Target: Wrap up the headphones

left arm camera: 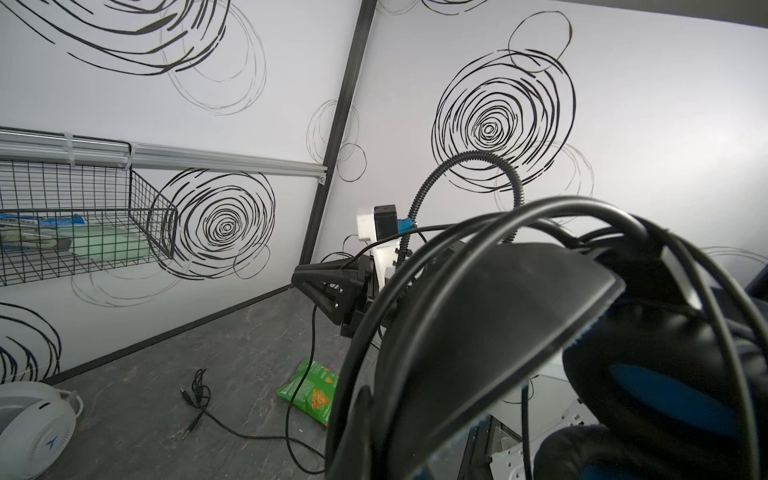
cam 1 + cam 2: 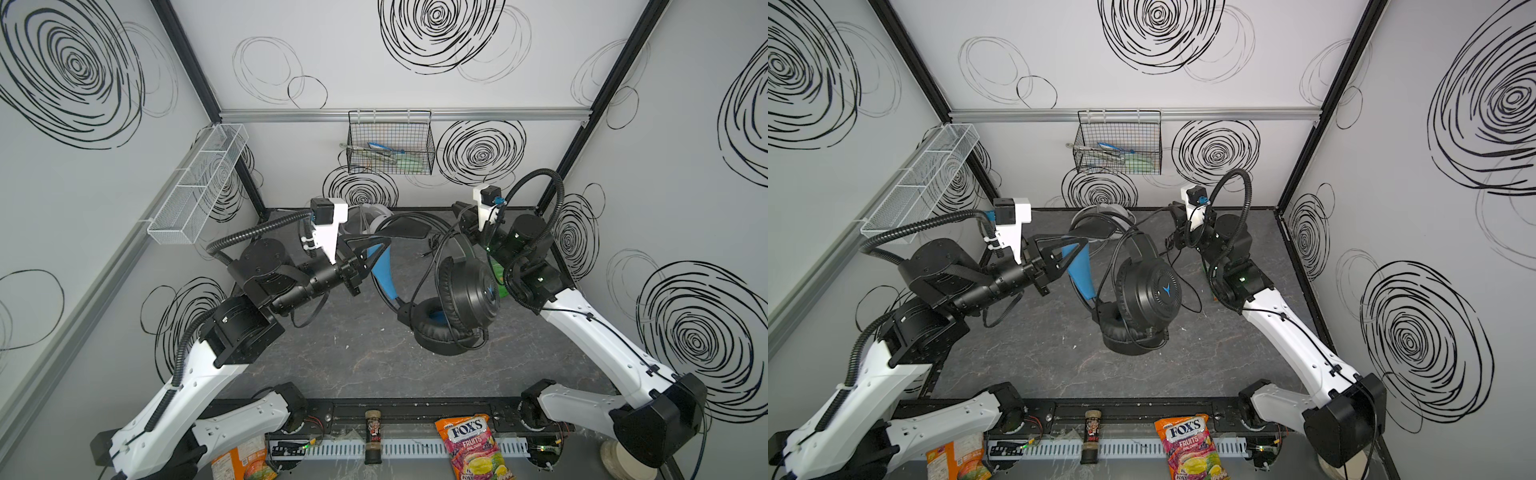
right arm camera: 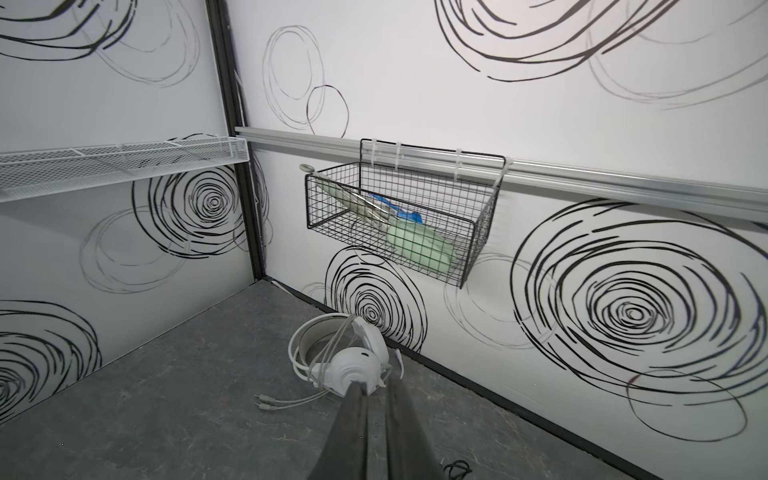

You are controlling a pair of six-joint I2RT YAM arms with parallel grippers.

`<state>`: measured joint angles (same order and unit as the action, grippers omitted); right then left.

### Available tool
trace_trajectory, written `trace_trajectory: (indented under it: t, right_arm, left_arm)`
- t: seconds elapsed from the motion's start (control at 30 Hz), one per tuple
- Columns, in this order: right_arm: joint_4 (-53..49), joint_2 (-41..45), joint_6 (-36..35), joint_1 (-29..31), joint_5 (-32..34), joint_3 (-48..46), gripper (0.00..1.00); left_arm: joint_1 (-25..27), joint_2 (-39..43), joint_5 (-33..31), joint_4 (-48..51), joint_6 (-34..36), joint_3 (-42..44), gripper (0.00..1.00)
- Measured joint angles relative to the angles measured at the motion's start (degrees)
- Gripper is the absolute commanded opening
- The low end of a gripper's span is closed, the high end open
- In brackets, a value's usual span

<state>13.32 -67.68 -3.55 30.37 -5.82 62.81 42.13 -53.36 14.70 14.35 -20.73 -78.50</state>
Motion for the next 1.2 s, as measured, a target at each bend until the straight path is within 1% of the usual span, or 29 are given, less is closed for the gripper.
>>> trace_trajectory:
  t: [0.2, 0.43, 0.83, 1.03, 1.2]
  right_arm:
    - [2.4, -0.5, 0.85, 3.32, -1.84, -1.68, 0.14]
    - [3.32, -2.86, 1.36, 7.13, -3.39, -3.21, 0.19]
    - [5.75, -3.61, 2.25, 7.98, -6.95, -3.28, 0.19]
    - [5.95, -3.76, 2.38, 8.35, -8.09, -3.93, 0.19]
    - [6.38, -3.85, 2.75, 8.63, -9.29, -4.7, 0.15]
  left_arm:
    - [0.15, -1.03, -0.52, -2.78, -2.21, -0.37, 0.0]
    - [0.15, -3.3, -0.57, -7.96, -5.14, -2.43, 0.0]
    - [0.15, -4.96, -0.85, -16.02, -10.21, -3.85, 0.0]
    - [-0.09, -5.57, -3.65, -17.57, -11.85, -5.53, 0.0]
    - [-1.14, -5.64, -6.01, -17.99, -12.72, -7.56, 0.0]
